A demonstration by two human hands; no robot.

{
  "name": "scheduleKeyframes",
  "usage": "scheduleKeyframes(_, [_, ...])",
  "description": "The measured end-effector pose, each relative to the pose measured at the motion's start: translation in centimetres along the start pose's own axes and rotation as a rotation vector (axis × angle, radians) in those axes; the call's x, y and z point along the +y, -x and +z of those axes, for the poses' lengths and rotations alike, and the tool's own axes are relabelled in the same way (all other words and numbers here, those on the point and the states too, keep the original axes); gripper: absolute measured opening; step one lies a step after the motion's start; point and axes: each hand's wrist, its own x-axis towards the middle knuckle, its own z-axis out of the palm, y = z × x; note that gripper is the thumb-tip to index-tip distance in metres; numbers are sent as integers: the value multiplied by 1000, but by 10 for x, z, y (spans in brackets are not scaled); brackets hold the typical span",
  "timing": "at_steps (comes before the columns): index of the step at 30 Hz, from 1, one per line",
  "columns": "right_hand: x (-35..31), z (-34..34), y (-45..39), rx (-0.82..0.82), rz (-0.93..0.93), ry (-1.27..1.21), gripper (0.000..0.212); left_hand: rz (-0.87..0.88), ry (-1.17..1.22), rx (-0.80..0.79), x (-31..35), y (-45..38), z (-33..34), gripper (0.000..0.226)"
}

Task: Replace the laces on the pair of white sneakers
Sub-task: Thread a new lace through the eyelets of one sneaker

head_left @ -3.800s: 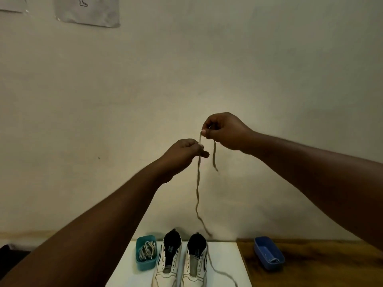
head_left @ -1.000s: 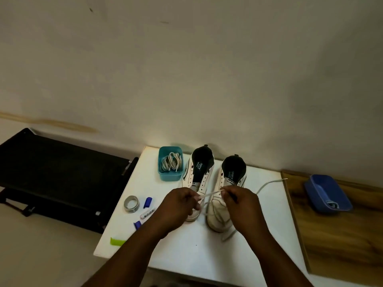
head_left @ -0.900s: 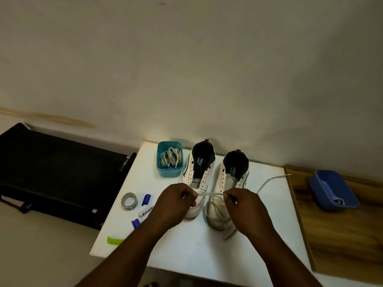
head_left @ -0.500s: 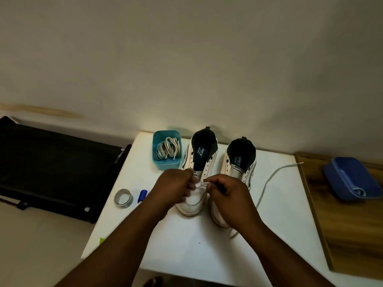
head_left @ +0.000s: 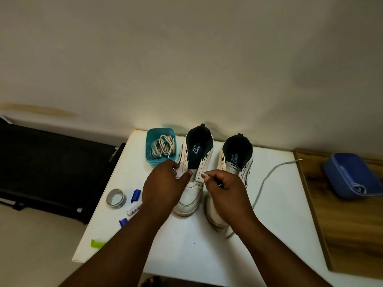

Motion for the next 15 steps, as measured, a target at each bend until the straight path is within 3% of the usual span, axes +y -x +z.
scheduleKeyframes(9, [2, 0, 1, -3, 61, -23, 14, 88, -66, 74, -4, 4, 3, 35])
scheduleKeyframes(15, [5, 2, 4, 5, -56, 82, 13, 95, 6, 51, -1, 4, 1, 32])
